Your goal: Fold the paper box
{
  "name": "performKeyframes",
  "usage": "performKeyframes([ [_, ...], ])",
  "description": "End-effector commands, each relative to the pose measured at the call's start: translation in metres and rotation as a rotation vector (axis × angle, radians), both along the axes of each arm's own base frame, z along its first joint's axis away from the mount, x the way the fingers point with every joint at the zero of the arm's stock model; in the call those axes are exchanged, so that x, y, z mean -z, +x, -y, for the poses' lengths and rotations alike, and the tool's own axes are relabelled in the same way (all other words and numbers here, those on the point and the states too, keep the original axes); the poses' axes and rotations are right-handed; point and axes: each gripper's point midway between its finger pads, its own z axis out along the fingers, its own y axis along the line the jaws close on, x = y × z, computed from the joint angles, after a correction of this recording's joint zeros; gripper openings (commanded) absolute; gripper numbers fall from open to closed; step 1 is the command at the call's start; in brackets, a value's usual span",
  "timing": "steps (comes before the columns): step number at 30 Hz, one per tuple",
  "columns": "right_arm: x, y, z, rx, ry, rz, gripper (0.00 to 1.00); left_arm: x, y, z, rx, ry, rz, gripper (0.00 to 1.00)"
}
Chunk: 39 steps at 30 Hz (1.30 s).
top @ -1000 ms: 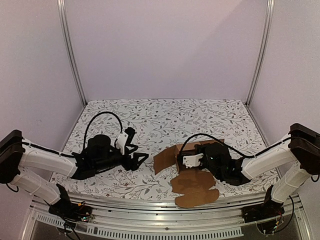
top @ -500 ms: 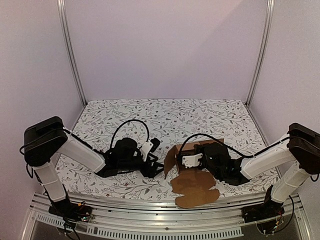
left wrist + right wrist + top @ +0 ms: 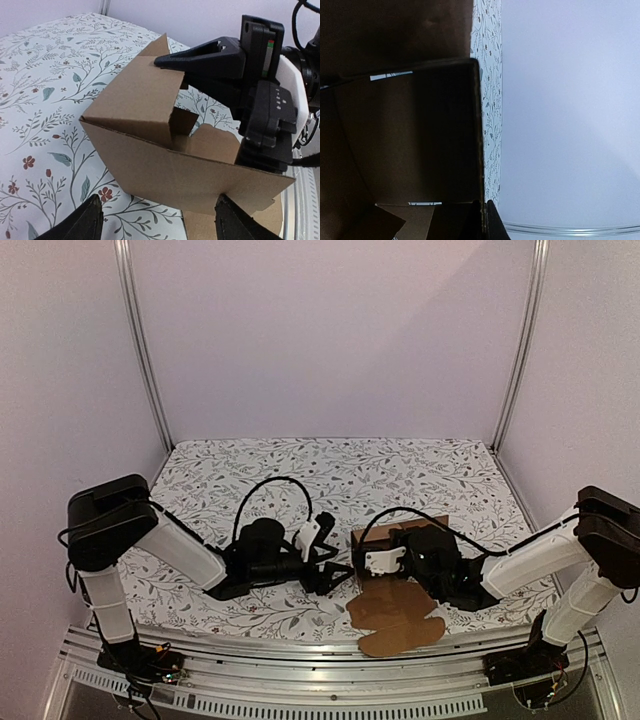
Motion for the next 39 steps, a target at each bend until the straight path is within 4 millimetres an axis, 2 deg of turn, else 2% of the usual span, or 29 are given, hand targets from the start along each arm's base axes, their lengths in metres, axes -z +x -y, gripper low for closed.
performKeyframes([
  [1,-0.003,-0.010,-0.007,-0.031,0.025,-0.003,0.00,-0.014,-0.004,0.024,0.028,-0.068,0.036,0.77],
  [5,0.001,-0.014,-0.006,-0.037,0.014,-0.011,0.00,-0.006,-0.004,0.037,0.044,-0.064,0.031,0.77],
  [8,0.006,-0.015,-0.001,-0.033,-0.003,-0.010,0.00,-0.001,-0.001,0.037,0.029,-0.062,0.026,0.77],
  [11,0.004,-0.017,0.001,-0.043,-0.016,-0.002,0.00,-0.001,-0.001,0.028,0.000,-0.053,0.025,0.77],
  [16,-0.019,-0.016,-0.004,-0.062,-0.007,0.023,0.00,-0.006,0.004,0.005,-0.078,-0.005,0.041,0.76],
  [20,-0.013,-0.016,-0.005,-0.069,-0.027,0.016,0.00,-0.019,-0.010,-0.008,-0.064,-0.035,0.036,0.76],
  [21,-0.011,-0.016,-0.005,-0.064,-0.026,0.012,0.00,-0.025,-0.015,-0.010,-0.060,-0.052,0.038,0.76],
  [24,-0.010,-0.013,-0.005,-0.045,-0.022,0.011,0.00,-0.024,-0.029,-0.011,-0.051,-0.037,0.027,0.74],
  [28,-0.014,-0.008,-0.006,-0.006,-0.008,0.020,0.00,-0.017,-0.034,-0.016,-0.135,0.030,0.011,0.70],
  [35,-0.013,-0.001,-0.004,0.044,-0.003,0.026,0.00,-0.014,-0.050,-0.022,-0.201,0.089,0.022,0.69],
  [37,-0.014,-0.001,-0.005,0.049,0.006,0.027,0.00,-0.013,-0.049,-0.022,-0.227,0.110,0.041,0.69],
  [39,-0.014,0.000,-0.006,0.049,0.011,0.025,0.00,-0.011,-0.038,-0.026,-0.301,0.145,0.060,0.68],
])
